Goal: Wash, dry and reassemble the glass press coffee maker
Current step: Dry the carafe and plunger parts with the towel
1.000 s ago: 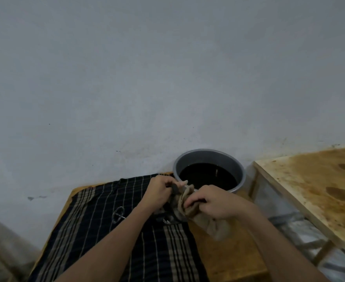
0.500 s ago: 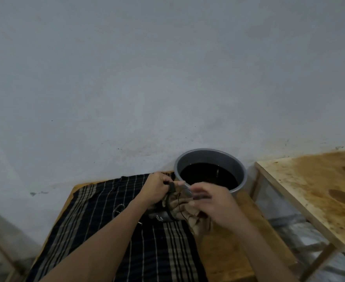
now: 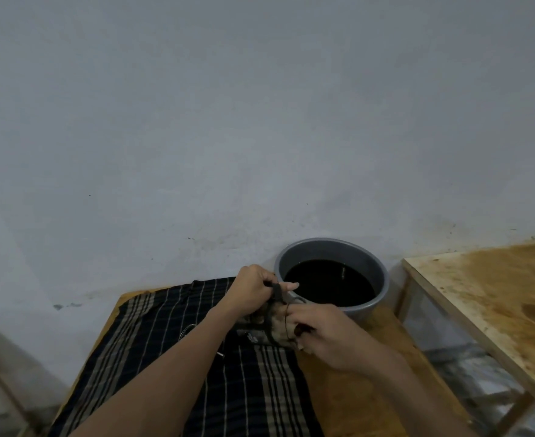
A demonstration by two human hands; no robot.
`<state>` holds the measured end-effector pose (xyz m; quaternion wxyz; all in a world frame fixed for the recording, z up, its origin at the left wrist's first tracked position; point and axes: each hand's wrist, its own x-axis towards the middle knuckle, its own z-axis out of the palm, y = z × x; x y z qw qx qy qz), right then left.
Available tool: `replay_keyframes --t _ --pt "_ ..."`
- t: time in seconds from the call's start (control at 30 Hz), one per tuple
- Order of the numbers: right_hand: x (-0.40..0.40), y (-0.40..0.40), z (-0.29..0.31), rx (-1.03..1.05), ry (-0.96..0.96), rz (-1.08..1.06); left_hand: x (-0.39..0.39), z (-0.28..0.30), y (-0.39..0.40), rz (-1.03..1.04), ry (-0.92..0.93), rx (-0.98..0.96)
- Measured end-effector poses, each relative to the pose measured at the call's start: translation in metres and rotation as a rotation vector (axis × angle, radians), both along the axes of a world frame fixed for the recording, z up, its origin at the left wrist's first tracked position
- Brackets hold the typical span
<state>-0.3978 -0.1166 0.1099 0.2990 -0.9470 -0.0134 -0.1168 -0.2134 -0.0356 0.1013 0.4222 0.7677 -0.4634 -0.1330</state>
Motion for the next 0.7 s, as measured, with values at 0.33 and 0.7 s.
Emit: replay_keyframes --t 0.33,0.7 --pt "0.044 0.016 -0.027 0.932 0.376 -0.124 -0.016 0.004 -0.010 0.001 -0.362 0.166" --pt "0.022 0.005 -0.006 0.140 0.086 0.134 -0.007 0.018 0.011 0.022 -0.093 0.119"
